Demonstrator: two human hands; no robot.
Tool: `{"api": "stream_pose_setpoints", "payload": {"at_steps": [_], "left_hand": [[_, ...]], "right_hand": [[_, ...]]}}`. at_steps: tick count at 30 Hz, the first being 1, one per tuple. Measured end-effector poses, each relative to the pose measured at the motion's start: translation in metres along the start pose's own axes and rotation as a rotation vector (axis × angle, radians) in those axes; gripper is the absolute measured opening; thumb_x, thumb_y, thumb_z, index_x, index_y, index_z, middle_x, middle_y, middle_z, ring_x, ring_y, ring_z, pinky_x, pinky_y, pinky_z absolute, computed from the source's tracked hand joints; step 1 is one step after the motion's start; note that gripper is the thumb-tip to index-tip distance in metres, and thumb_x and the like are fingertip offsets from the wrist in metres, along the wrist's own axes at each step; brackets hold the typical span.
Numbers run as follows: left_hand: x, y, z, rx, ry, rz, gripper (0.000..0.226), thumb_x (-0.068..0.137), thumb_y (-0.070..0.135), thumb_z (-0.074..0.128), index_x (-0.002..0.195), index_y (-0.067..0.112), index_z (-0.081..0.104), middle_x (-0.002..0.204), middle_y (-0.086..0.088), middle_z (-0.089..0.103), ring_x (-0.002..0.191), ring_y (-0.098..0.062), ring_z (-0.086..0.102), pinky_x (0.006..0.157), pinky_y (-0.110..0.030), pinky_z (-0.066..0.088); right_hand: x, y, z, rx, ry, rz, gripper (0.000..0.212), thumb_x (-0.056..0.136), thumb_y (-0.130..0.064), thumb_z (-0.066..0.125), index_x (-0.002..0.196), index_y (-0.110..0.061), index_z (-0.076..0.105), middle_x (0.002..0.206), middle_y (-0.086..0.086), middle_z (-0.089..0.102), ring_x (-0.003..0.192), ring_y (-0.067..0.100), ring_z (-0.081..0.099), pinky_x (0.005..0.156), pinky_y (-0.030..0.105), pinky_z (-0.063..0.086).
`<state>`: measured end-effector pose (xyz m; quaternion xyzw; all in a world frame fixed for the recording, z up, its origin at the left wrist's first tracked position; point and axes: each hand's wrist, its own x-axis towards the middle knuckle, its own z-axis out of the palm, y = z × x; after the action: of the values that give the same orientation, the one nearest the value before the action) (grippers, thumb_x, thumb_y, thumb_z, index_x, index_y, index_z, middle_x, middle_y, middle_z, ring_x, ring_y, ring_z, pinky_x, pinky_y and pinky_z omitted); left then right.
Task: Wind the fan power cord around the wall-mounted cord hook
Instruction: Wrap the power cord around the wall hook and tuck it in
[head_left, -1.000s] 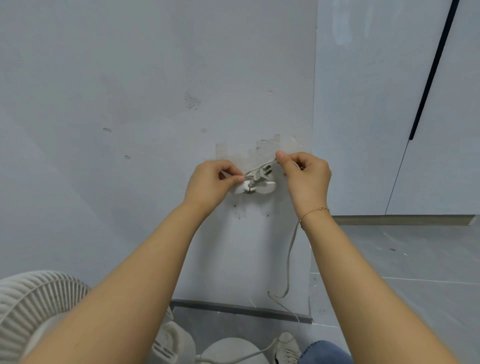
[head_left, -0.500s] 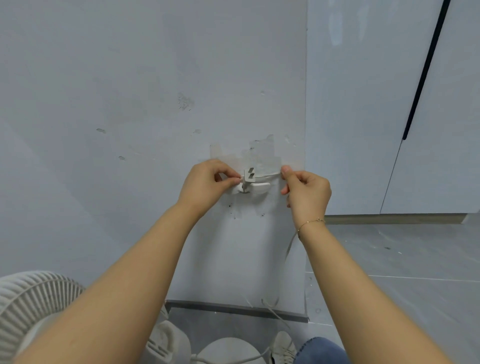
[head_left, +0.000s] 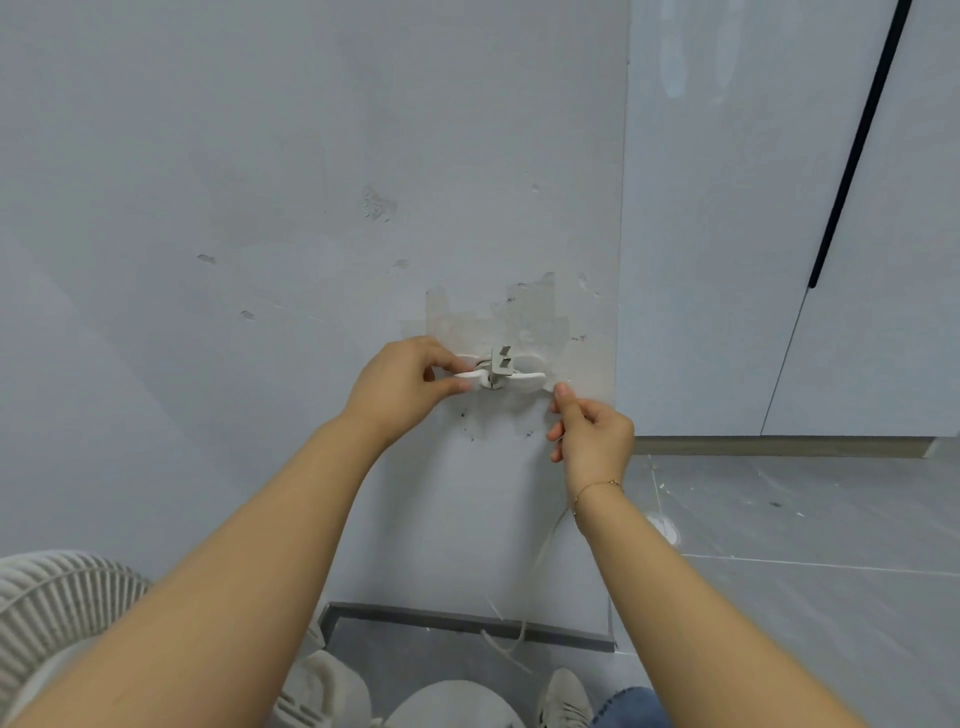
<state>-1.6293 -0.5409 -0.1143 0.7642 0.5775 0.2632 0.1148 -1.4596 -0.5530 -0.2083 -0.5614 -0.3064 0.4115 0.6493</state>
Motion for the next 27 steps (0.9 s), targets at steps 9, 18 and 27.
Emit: {"api": "stream_pose_setpoints", "payload": {"at_steps": [9,18,27], "left_hand": [[0.006,-0.002,0.005,0.091,-0.002,-0.002,0.022,0.088,0.032,0.061,0.107,0.025,0.071,0.099,0.009,0.06,0.077,-0.01,0.044,0.071,-0.028,0.038],[0.002,0.001,0.005,0.135,0.04,-0.033,0.014,0.088,0.035,0.059,0.098,0.03,0.067,0.102,0.015,0.059,0.079,-0.01,0.045,0.068,-0.026,0.035],[-0.002,0.0,-0.009,0.246,0.089,-0.113,0.022,0.078,0.039,0.07,0.091,0.022,0.062,0.098,0.012,0.062,0.082,-0.01,0.052,0.057,-0.021,0.034]], "right_hand": [[-0.02,0.025,0.014,0.108,-0.13,0.319,0.034,0.085,-0.041,0.065,0.066,-0.013,0.064,0.051,-0.003,0.051,0.038,0.008,0.037,0.04,0.02,0.032],[-0.035,0.045,0.02,0.158,-0.257,0.306,0.025,0.092,-0.026,0.058,0.081,-0.006,0.068,0.067,-0.001,0.056,0.052,0.008,0.04,0.055,0.019,0.038],[-0.049,0.048,0.032,-0.5,-0.379,-0.313,0.027,0.098,-0.018,0.042,0.1,-0.008,0.067,0.079,-0.001,0.062,0.077,0.017,0.057,0.078,0.032,0.049]]}}
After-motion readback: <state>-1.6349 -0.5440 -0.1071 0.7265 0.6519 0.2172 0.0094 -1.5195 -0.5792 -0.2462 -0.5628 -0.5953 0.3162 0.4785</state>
